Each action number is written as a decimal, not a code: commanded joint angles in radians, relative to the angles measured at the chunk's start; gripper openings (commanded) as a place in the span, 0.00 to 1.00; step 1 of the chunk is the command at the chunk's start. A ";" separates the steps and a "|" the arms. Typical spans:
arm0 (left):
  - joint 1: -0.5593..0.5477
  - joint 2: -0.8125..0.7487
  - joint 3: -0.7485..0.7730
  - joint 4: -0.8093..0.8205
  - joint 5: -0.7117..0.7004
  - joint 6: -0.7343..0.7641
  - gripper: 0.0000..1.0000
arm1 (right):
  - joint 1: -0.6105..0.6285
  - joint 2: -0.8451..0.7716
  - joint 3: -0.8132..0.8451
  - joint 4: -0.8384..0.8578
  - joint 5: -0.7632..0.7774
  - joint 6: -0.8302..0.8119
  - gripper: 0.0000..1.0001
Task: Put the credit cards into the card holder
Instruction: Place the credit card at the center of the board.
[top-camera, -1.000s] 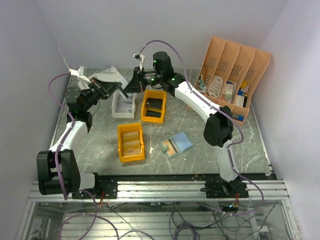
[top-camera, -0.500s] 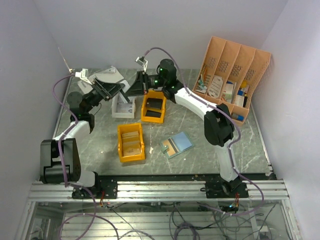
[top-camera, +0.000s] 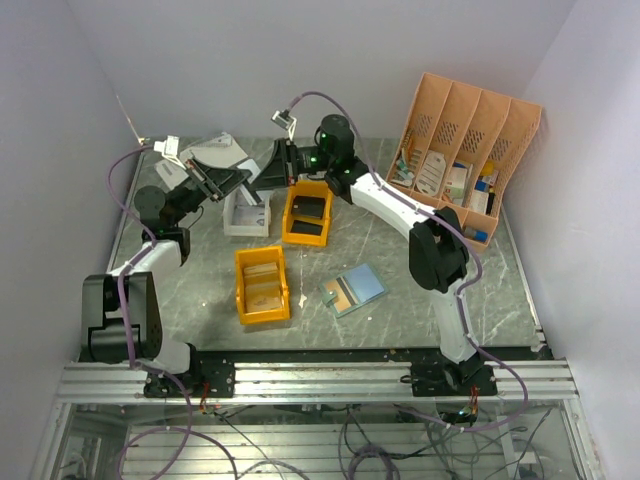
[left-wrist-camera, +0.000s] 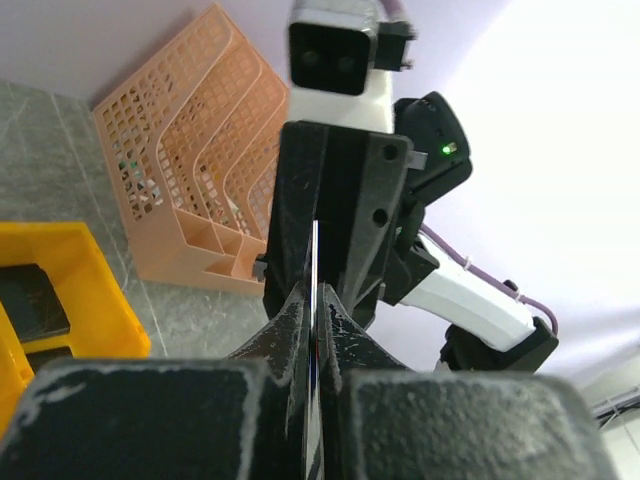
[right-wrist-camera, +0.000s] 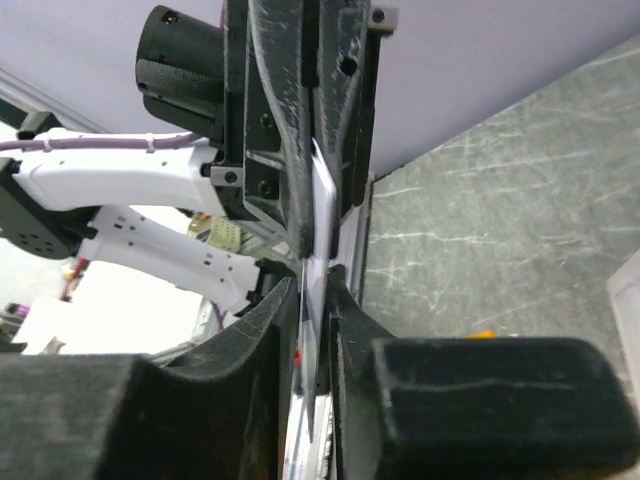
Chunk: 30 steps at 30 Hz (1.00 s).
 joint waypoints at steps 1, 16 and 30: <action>-0.004 -0.033 0.008 -0.087 0.003 0.082 0.07 | -0.003 -0.009 0.109 -0.227 0.043 -0.238 0.29; -0.005 -0.166 0.053 -0.448 -0.098 0.310 0.07 | 0.064 -0.021 0.275 -0.700 0.276 -0.665 0.49; -0.004 -0.166 0.042 -0.430 -0.100 0.302 0.07 | 0.073 -0.041 0.258 -0.702 0.271 -0.666 0.40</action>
